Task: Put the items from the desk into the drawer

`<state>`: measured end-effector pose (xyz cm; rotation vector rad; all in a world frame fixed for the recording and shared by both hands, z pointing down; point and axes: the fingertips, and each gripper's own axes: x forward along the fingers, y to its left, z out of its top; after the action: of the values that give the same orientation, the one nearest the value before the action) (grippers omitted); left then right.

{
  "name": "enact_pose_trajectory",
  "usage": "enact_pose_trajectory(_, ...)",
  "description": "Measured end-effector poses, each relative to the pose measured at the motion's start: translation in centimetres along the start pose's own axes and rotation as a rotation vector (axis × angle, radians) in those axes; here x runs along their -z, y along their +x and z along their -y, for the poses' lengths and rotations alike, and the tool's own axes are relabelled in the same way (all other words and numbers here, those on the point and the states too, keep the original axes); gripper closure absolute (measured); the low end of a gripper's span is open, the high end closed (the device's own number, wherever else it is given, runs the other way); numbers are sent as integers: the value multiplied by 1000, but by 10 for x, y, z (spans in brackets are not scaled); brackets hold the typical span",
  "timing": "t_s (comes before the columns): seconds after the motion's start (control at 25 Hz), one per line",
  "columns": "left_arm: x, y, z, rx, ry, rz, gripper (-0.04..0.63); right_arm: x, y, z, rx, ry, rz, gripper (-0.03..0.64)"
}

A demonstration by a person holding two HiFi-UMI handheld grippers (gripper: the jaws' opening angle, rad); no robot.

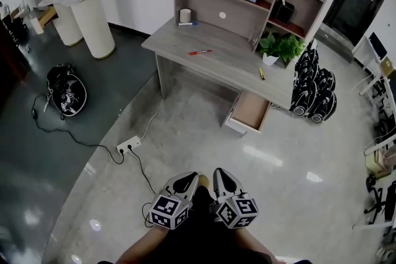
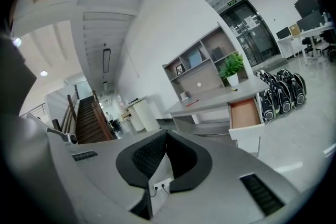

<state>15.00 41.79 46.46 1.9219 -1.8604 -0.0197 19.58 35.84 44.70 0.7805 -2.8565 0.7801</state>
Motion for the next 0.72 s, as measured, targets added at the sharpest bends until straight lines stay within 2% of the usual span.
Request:
enact_pose_trajectory(0.4, -48, 92, -32, -15, 2, 13, 579, -58, 84, 51, -42, -17, 4, 617)
enact_pose_trajectory(0.72, -64, 145, -51, -40, 8, 6, 578, -81, 130, 88, -58, -10, -9, 617)
